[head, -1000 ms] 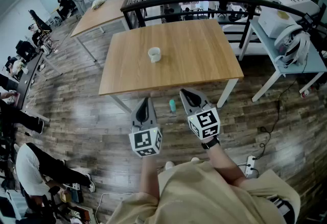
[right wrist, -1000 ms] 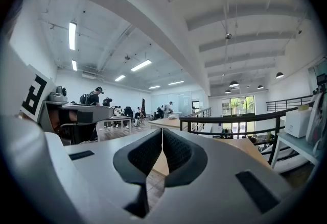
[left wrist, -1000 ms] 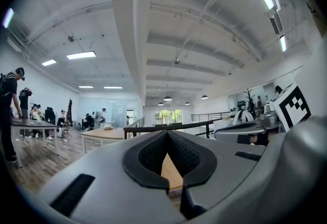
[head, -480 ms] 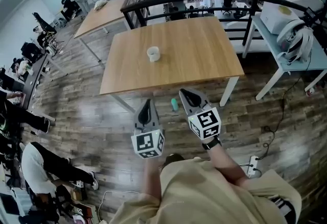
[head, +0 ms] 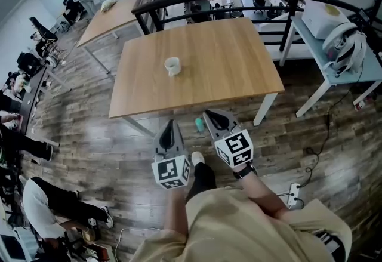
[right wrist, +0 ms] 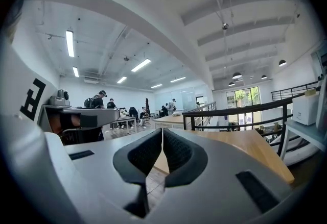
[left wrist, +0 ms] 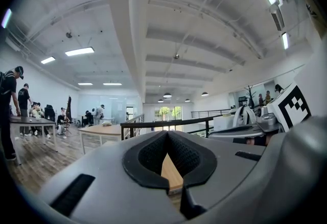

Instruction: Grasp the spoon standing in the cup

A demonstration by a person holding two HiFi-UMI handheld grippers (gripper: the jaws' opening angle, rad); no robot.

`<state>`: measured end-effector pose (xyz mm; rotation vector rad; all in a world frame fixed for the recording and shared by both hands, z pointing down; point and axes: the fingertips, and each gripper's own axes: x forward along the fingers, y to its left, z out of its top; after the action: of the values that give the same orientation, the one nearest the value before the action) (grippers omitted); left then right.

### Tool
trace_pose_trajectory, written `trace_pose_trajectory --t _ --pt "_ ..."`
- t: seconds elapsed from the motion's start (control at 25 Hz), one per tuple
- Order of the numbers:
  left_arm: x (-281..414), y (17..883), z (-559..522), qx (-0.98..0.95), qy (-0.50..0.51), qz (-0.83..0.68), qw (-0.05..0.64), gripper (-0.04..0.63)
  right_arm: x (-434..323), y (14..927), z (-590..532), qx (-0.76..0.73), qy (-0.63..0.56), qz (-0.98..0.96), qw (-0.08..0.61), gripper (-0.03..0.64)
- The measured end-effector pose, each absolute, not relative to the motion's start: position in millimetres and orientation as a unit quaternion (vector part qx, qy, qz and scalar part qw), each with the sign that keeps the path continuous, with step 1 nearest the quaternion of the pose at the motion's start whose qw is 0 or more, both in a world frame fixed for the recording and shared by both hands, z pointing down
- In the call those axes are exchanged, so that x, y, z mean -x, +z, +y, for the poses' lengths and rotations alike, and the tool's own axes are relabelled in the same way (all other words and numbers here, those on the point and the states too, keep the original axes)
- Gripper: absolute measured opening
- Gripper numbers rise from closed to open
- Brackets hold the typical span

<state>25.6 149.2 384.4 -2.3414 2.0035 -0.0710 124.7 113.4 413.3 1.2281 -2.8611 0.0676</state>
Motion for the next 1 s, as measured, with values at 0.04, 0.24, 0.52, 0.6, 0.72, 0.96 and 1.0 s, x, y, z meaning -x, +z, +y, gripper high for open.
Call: trace_pose_trajectory --t 0.04,0.24,0.52,0.6,0.72,0.96,1.0 --pt "-23.7 386.9 137.7 0.761 -0.022 0.648 0.028 0.003 -122.1 415.5 103.4 -0.394 0.021 -0.919 0.017 0.018" --pt "-5.8 390.5 73.8 0.769 -0.020 0.639 0.024 0.003 -100.6 415.4 41.6 -0.400 0.017 -0.916 0.027 0.018" --pt "36.5 385.2 -28.6 0.776 -0.013 0.630 0.013 0.003 -57.4 406.3 -55.7 -0.403 0.012 -0.914 0.040 0.018" --pt "47.3 383.5 -55.3 0.779 -0.010 0.627 0.011 0.003 -45.9 404.6 -82.7 -0.405 0.011 -0.913 0.042 0.018" --pt "69.4 380.7 -92.1 0.781 -0.007 0.625 0.008 0.003 -22.2 403.1 -121.6 -0.404 0.011 -0.914 0.047 0.018" --pt "122.2 381.2 -154.9 0.780 -0.002 0.625 0.001 0.003 33.0 402.9 -187.6 -0.394 0.003 -0.918 0.054 0.018" --pt "126.9 384.1 -162.2 0.782 -0.001 0.623 0.000 0.003 39.0 404.9 -195.1 -0.392 0.000 -0.918 0.054 0.018"
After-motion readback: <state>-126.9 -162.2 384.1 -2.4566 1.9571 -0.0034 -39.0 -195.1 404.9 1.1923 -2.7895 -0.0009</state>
